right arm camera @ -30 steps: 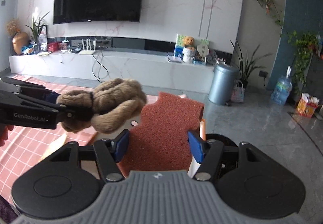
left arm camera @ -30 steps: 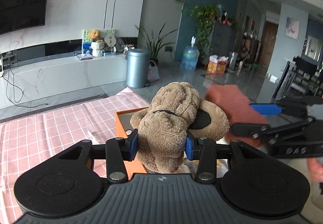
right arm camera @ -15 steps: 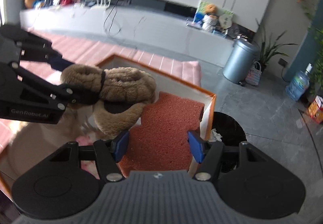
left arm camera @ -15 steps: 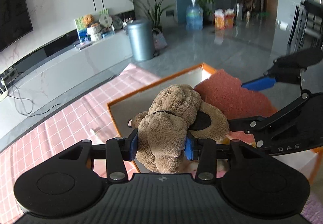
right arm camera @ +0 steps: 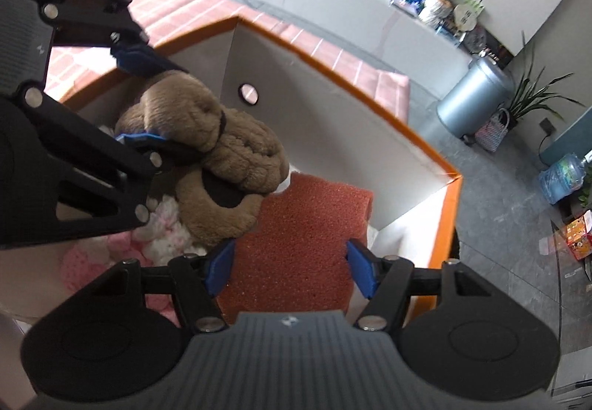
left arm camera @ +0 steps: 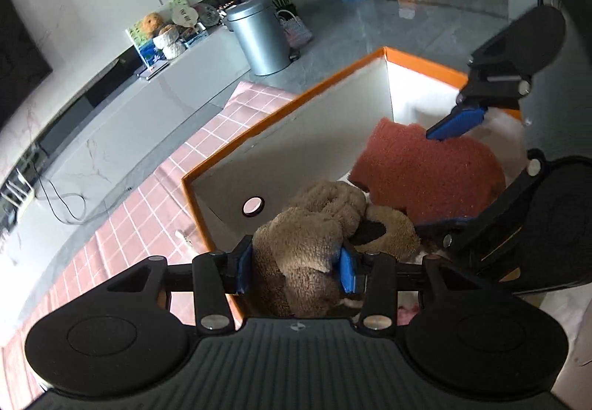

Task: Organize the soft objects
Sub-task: 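Carry the plush bear and red sponge over the orange box, then open both grippers to drop the bear and sponge into the box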

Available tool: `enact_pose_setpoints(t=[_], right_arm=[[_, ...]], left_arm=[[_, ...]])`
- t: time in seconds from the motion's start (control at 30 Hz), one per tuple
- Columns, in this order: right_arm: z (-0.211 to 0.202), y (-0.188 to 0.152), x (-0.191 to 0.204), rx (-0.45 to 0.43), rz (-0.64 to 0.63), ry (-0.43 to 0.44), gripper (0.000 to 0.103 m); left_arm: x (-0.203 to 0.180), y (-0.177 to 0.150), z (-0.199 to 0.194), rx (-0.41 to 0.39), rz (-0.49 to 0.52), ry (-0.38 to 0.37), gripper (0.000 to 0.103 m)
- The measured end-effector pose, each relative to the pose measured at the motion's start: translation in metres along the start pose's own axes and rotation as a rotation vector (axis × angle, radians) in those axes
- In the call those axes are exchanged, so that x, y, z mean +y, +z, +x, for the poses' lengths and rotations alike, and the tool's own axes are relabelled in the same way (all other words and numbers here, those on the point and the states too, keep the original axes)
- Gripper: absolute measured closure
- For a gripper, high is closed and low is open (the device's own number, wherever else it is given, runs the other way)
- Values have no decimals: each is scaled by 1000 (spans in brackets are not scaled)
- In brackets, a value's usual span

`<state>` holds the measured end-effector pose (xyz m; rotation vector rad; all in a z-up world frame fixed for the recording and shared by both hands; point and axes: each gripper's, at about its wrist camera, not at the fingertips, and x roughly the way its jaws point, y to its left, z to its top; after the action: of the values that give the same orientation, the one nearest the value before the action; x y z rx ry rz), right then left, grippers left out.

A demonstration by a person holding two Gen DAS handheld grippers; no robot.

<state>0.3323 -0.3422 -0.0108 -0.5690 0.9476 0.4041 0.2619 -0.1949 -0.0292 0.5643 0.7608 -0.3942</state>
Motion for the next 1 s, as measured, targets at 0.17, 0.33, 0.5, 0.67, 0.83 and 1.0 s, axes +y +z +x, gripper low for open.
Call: enact_pose_setpoints(t=[0.17,0.33,0.5,0.67,0.83,1.0], right_arm=[[8,4,-4,13,8,10,35],[6,3,1,9,-21,-11,30],[0,3,3,4,-41,-44,16],[-12,2,5,-6,-64,-70,13],[-25,-3,7,-15,-72,-104,6],[-40,-10,11,-11,-91,-133,5]], left_arm=[[-3,-1,2,-7,22,7,46],[-4,-3,0,-30,38,22,31],[-9,-2,-6,-60,65,58,22],[-7,2,-20,-97,75,71,18],[-3,4,-34,-107,50,47,18],[-1,2,-48,-134,25,36,18]])
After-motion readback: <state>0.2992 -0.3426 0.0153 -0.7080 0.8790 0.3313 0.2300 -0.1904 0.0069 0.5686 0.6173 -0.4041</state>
